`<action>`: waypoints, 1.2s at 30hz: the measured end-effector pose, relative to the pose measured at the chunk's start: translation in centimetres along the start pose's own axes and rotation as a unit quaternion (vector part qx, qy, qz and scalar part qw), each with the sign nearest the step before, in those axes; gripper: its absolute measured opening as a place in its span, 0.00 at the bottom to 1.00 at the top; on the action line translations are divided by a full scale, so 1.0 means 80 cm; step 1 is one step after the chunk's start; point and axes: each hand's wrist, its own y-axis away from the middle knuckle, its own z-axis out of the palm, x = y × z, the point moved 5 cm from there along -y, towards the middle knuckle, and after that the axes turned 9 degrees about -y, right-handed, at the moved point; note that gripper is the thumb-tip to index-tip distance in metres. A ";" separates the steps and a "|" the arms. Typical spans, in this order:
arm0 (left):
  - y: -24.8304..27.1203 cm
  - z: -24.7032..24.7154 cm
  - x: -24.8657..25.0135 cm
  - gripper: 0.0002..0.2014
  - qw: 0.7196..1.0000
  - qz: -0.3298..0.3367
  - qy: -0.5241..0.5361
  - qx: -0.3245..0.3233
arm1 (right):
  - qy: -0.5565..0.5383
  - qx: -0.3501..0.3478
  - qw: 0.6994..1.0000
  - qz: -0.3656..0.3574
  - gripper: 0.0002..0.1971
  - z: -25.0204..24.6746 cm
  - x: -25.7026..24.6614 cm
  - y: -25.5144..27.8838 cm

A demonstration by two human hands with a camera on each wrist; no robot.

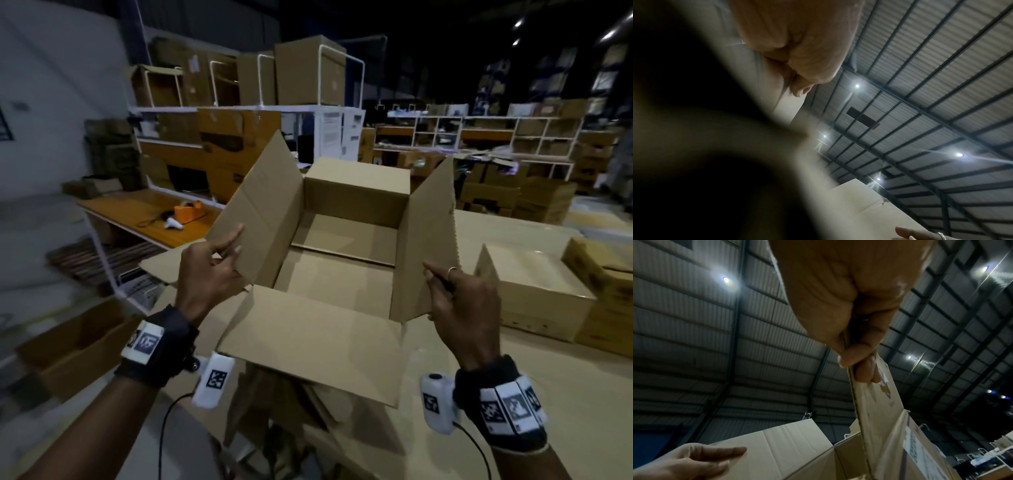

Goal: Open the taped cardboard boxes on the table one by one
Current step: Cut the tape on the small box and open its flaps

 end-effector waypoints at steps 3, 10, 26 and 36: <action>-0.020 -0.022 -0.040 0.23 1.000 0.000 -0.002 0.015 | -0.019 -0.008 1.000 -0.004 0.16 0.042 -0.016 -0.007; -0.063 -0.029 -0.117 0.24 0.999 -0.024 0.017 0.025 | -0.061 -0.006 0.998 0.009 0.16 0.131 -0.023 -0.023; -0.178 -0.001 -0.278 0.23 0.996 -0.037 -0.021 -0.078 | -0.156 -0.082 0.970 0.170 0.15 0.311 -0.004 -0.044; -0.177 0.042 -0.369 0.25 0.970 0.027 -0.072 -0.231 | -0.035 -0.153 0.960 0.232 0.13 0.330 -0.035 -0.002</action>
